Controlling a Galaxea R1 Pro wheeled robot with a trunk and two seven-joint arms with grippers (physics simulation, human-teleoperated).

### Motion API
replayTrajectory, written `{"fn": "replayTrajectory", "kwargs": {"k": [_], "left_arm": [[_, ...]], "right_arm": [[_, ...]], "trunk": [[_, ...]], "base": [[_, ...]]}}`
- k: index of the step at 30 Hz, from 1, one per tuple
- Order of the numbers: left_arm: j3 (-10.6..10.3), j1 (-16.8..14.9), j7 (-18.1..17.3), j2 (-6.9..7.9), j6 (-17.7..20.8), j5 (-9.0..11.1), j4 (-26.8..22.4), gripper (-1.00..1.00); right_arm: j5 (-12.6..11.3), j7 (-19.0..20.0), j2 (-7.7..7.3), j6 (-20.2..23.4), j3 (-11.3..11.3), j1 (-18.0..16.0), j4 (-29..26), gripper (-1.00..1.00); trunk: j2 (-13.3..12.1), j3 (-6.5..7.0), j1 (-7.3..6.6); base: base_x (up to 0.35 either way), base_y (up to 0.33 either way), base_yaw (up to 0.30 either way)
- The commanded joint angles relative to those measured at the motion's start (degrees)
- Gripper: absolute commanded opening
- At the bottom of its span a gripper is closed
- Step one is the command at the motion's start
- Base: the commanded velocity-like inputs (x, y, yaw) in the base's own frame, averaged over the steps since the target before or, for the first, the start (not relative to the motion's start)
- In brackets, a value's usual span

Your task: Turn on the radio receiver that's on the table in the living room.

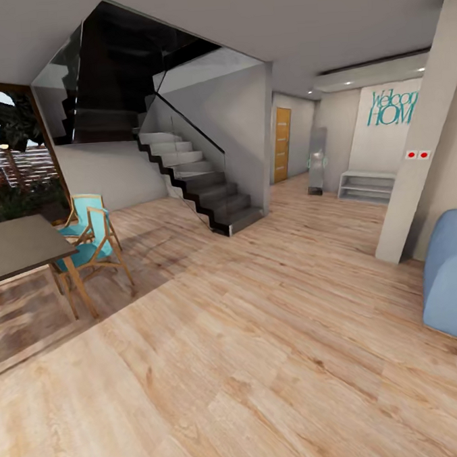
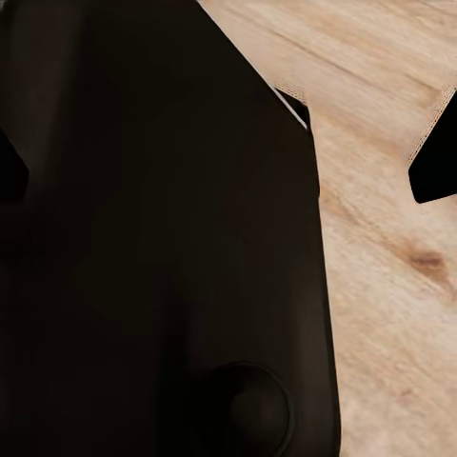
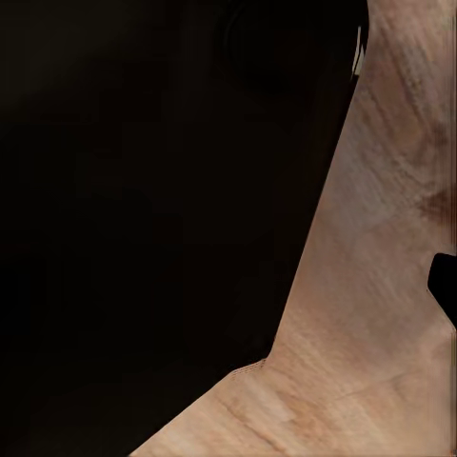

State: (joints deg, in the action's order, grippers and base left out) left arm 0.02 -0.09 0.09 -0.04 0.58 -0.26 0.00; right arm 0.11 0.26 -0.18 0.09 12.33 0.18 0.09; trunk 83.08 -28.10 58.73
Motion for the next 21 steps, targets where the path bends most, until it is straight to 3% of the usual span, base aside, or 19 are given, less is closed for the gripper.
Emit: {"fn": "replayTrajectory", "kwargs": {"k": [1, 16, 21], "left_arm": [[0.02, 0.0, 0.0, -0.01, -0.01, 0.0, 0.0, 1.0], [0.07, 0.0, 0.0, -0.04, -0.04, 0.0, 0.0, 1.0], [0.04, 0.0, 0.0, -0.05, -0.06, 0.0, 0.0, 1.0]], "right_arm": [[0.0, 0.0, 0.0, 0.0, 0.03, 0.0, 0.0, 1.0], [-0.05, -0.01, 0.0, -0.09, 0.15, 0.0, 0.0, 1.0], [-0.44, -0.08, 0.0, -0.16, 0.15, 0.0, 0.0, 1.0]], "trunk": [[0.0, 0.0, 0.0], [0.0, 0.0, 0.0], [0.0, 0.0, 0.0]], "base": [[0.324, 0.0, 0.0], [0.324, 0.0, 0.0], [0.324, 0.0, -0.154]]}}
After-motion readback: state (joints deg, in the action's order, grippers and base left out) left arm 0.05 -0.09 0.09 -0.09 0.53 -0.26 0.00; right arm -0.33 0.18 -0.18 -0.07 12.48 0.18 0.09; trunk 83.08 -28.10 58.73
